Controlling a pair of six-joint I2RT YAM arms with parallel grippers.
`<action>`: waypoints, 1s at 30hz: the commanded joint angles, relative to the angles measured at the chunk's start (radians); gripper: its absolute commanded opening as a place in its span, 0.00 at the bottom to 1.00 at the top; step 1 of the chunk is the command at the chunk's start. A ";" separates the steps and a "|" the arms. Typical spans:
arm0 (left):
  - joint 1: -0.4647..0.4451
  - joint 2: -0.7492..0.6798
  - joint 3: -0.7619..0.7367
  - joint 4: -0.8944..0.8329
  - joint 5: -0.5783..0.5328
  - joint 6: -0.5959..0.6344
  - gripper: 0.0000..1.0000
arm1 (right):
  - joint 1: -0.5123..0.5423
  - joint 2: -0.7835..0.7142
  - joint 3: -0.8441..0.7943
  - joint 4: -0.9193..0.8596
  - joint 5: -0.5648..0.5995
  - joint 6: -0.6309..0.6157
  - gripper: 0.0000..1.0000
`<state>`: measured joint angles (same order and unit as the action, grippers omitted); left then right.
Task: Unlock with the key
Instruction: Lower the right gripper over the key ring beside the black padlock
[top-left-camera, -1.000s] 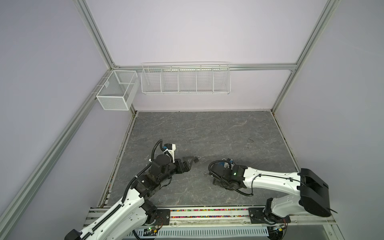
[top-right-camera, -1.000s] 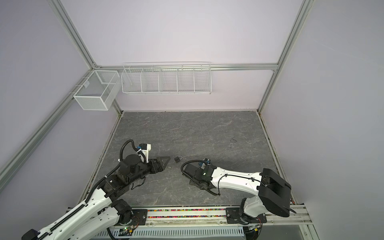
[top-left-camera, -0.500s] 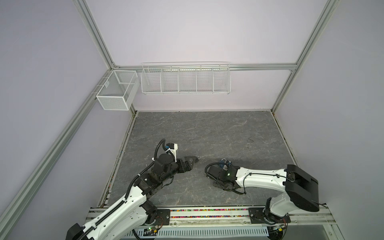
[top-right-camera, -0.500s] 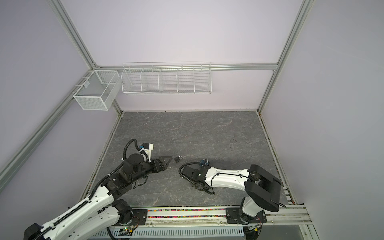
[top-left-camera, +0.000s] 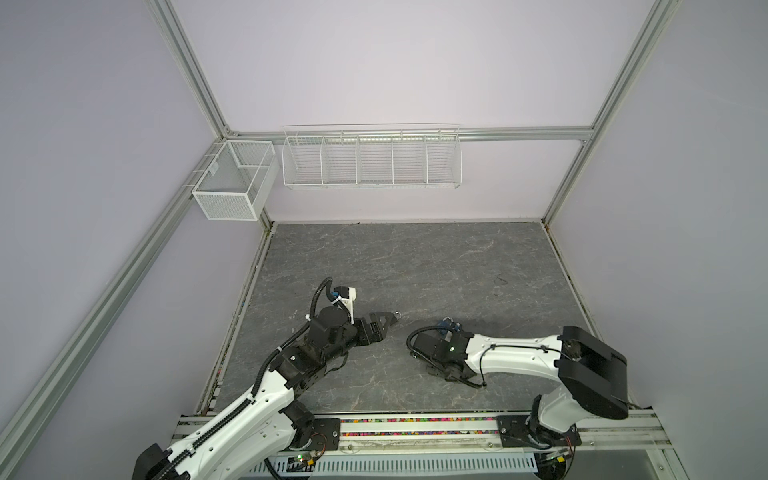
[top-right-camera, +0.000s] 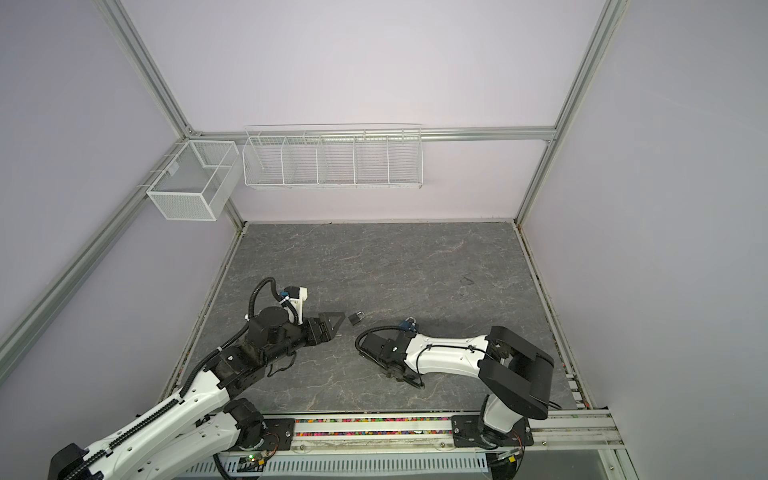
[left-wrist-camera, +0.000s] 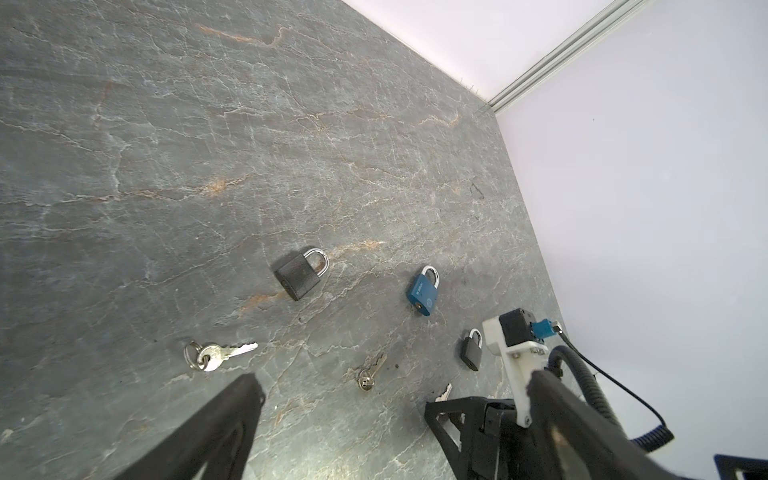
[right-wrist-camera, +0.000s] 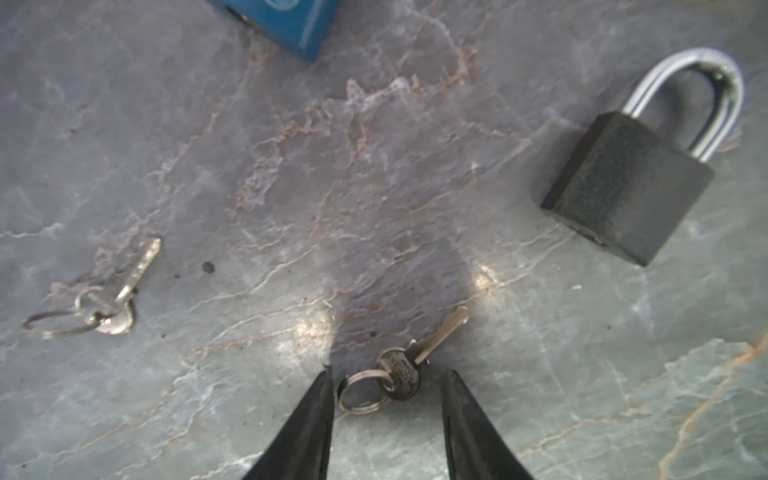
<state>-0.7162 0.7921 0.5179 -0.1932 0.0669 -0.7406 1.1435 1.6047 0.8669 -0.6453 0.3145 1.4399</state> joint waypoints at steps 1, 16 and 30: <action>-0.006 -0.001 0.004 -0.007 -0.017 -0.012 1.00 | 0.003 0.010 0.006 -0.065 -0.007 0.013 0.44; -0.006 -0.006 0.015 -0.014 -0.020 -0.030 1.00 | 0.002 -0.086 -0.011 -0.141 -0.035 -0.105 0.40; -0.006 -0.031 0.009 -0.067 -0.085 -0.052 1.00 | -0.004 0.009 0.061 -0.109 -0.027 -0.247 0.39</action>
<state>-0.7197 0.7685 0.5179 -0.2337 0.0067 -0.7776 1.1431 1.5890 0.9165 -0.7418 0.2802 1.2247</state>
